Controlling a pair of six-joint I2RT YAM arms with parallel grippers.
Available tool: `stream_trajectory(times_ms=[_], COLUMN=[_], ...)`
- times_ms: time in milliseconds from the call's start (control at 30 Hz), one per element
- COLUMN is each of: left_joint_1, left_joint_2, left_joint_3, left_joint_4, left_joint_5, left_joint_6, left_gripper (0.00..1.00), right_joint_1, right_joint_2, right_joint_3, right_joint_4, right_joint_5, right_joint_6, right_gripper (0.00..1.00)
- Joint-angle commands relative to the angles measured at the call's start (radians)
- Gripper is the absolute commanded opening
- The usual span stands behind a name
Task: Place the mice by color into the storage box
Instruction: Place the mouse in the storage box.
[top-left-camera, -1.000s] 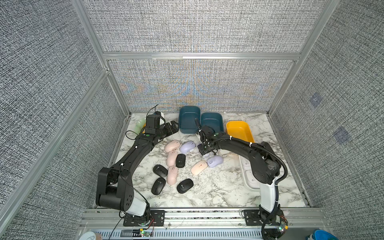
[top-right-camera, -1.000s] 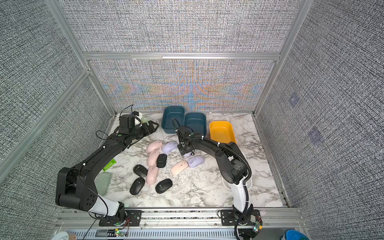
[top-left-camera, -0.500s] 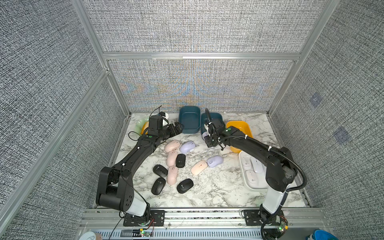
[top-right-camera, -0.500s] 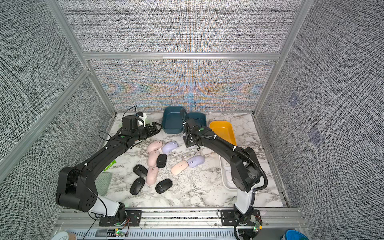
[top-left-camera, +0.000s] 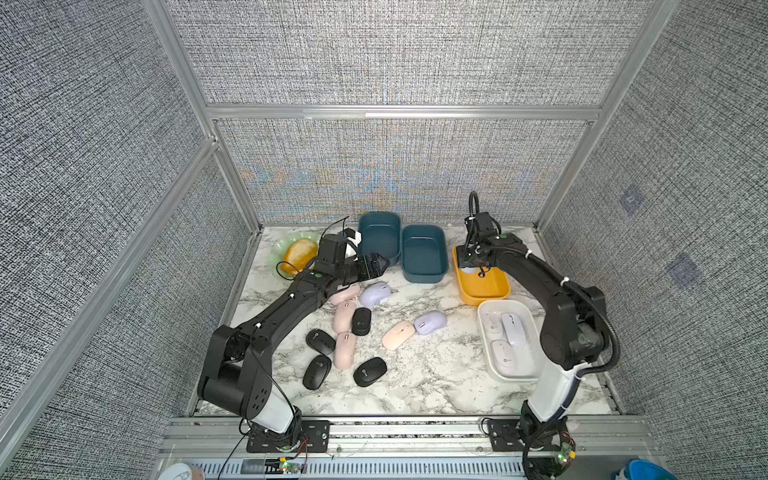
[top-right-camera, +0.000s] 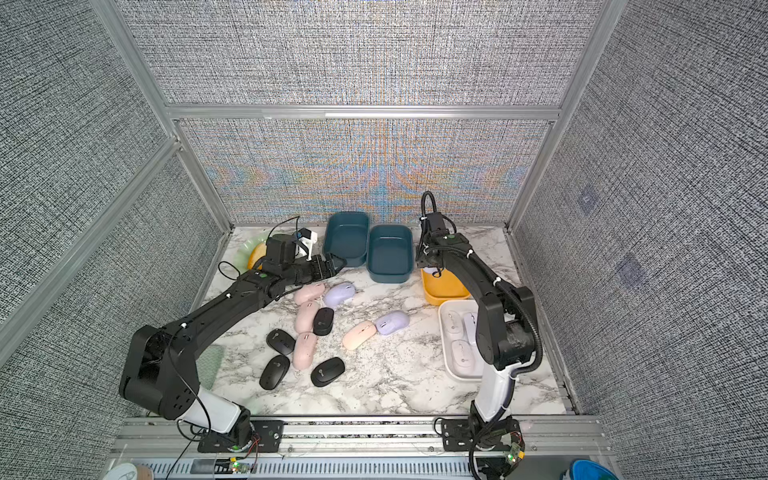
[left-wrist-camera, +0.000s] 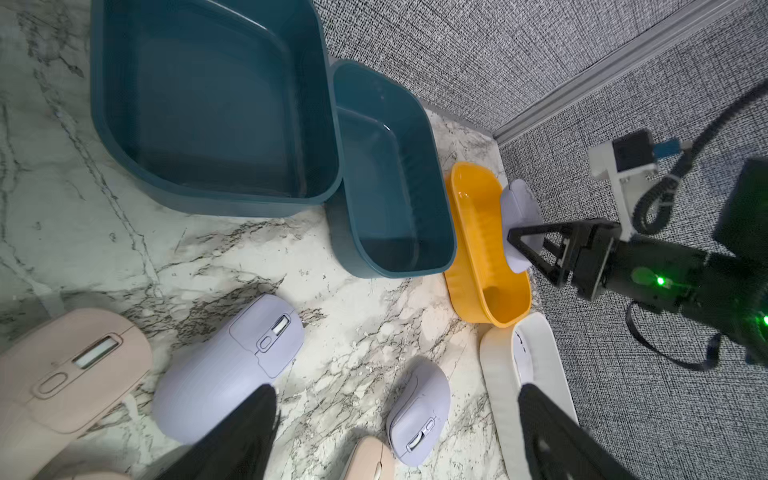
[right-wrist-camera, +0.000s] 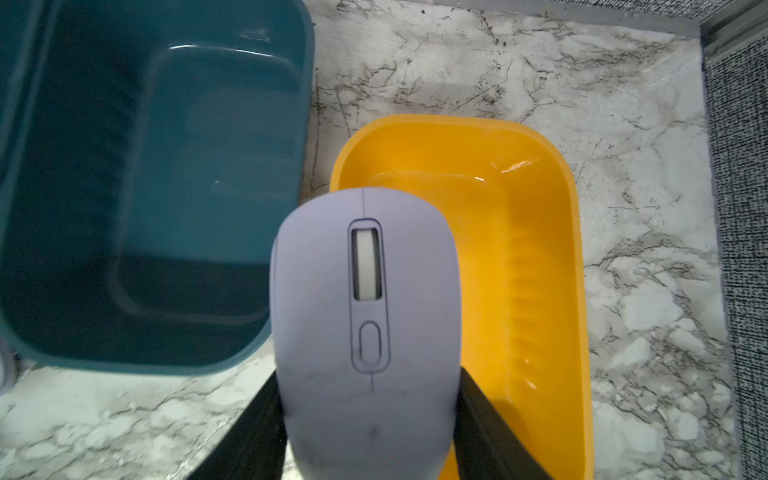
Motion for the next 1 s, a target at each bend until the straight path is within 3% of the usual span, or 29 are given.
stream_trajectory(times_ms=[0, 267, 733, 967], left_joint_1=[-0.015, -0.033, -0.033, -0.033], left_joint_2=[0.011, 0.027, 0.010, 0.016], left_joint_3=[0.008, 0.024, 0.022, 0.023], left_joint_4=[0.024, 0.005, 0.006, 0.009], left_joint_5=[0.014, 0.015, 0.018, 0.025], left_joint_6=[0.022, 0.039, 0.042, 0.043], left_gripper=[0.92, 0.89, 0.89, 0.89], right_joint_1=[-0.008, -0.077, -0.088, -0.091], right_joint_2=[0.049, 0.206, 0.391, 0.411], right_joint_3=[0.017, 0.125, 0.241, 0.252], right_joint_4=[0.010, -0.010, -0.064, -0.069], right_joint_5=[0.011, -0.022, -0.078, -0.075], right_joint_6=[-0.048, -0.040, -0.113, -0.126], right_gripper=[0.50, 0.50, 0.50, 0.58])
